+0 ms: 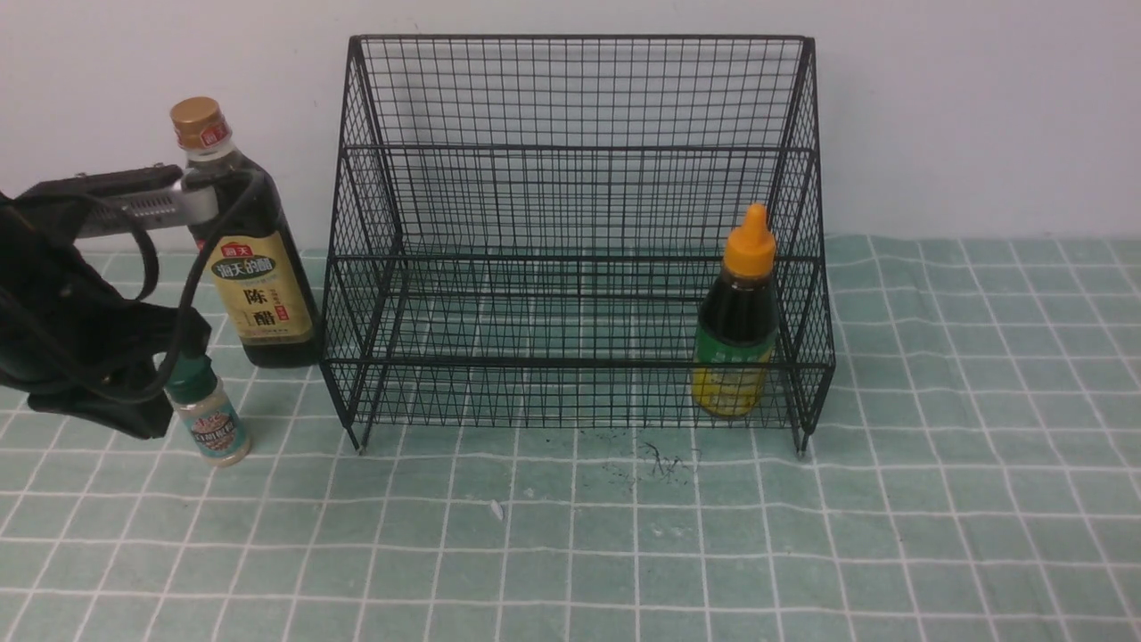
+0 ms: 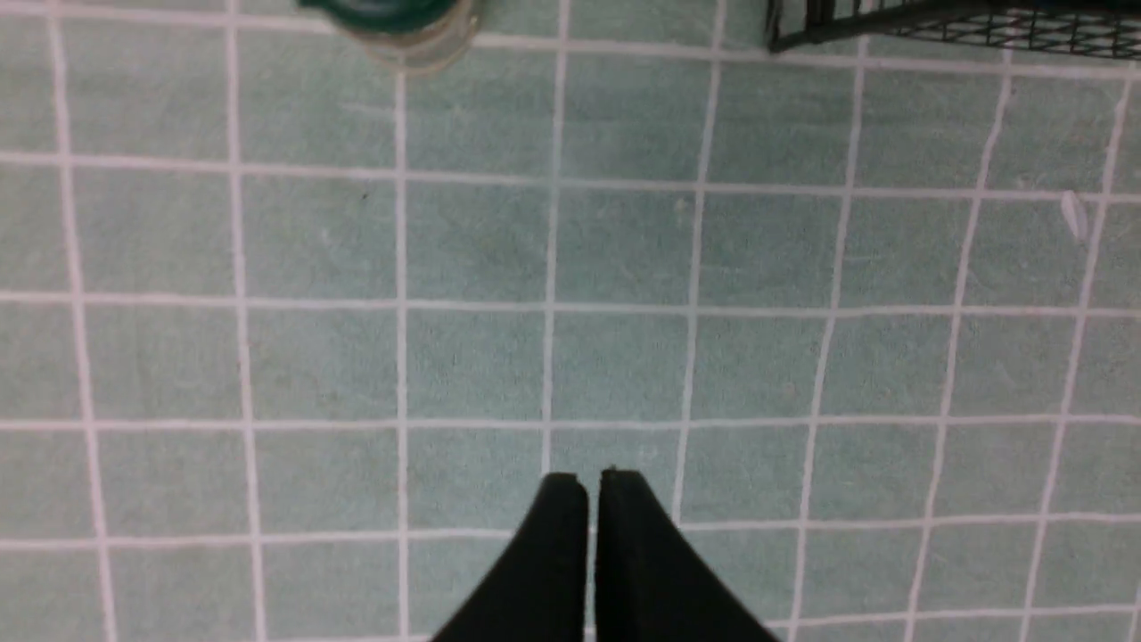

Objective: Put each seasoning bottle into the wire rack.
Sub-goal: Use the left arm to grab the condiment bottle closest to it

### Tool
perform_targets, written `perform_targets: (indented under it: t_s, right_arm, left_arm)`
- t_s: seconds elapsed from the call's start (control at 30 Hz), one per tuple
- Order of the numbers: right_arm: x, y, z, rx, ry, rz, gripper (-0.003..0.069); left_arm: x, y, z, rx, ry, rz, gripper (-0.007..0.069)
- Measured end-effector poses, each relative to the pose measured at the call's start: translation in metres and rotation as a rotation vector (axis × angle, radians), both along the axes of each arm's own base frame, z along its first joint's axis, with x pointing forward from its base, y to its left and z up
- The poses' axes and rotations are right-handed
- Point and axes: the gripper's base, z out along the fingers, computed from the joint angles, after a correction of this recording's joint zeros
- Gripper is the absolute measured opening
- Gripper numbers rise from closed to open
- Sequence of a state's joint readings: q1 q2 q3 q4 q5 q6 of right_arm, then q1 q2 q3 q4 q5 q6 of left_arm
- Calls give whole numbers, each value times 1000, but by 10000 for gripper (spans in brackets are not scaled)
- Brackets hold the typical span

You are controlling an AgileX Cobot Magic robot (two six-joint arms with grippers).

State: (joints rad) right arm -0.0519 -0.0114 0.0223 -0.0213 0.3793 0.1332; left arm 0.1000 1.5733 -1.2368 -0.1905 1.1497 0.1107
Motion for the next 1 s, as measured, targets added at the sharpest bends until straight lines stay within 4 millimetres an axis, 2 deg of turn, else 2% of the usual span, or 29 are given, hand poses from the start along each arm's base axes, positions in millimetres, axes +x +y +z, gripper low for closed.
perform_targets:
  t_s: [0.13,0.23,0.27,0.33,0.43,0.47,0.53,0.6,0.7,0.87,0.97,1.0]
  right_arm:
    - [0,0,0,0,0,0,-13]
    - [0,0,0,0,0,0,-13]
    - [0,0,0,0,0,0,-13]
    - [0,0,0,0,0,0,-13]
    - [0,0,0,0,0,0,-13]
    - [0,0,0,0,0,0,-13]
    - [0,0,0,0,0,0,-13]
    - [0,0,0,0,0,0,-13]
    - [0,0,0,0,0,0,-13]
    - [0,0,0,0,0,0,-13]
    - [0,0,0,0,0,0,-13]
    - [0,0,0,0,0,0,-13]
  left_arm:
    - [17,5,-11,38,-22,-1,29]
    - [27,9,-14,76,-88,1,114]
    - [27,9,-14,78,-92,1,120]
    - [32,10,-13,96,-149,-4,234]
    - [39,11,-18,105,-178,-7,357]
    - [40,11,-19,105,-179,-7,366]
    - [48,13,-30,108,-182,-5,472]
    - [54,13,-42,110,-172,-9,531]
    - [61,14,-57,111,-157,-11,558]
    - [67,16,-69,121,-154,-16,555]
    - [70,17,-73,134,-159,-21,517]
    - [71,17,-76,141,-159,-25,463]
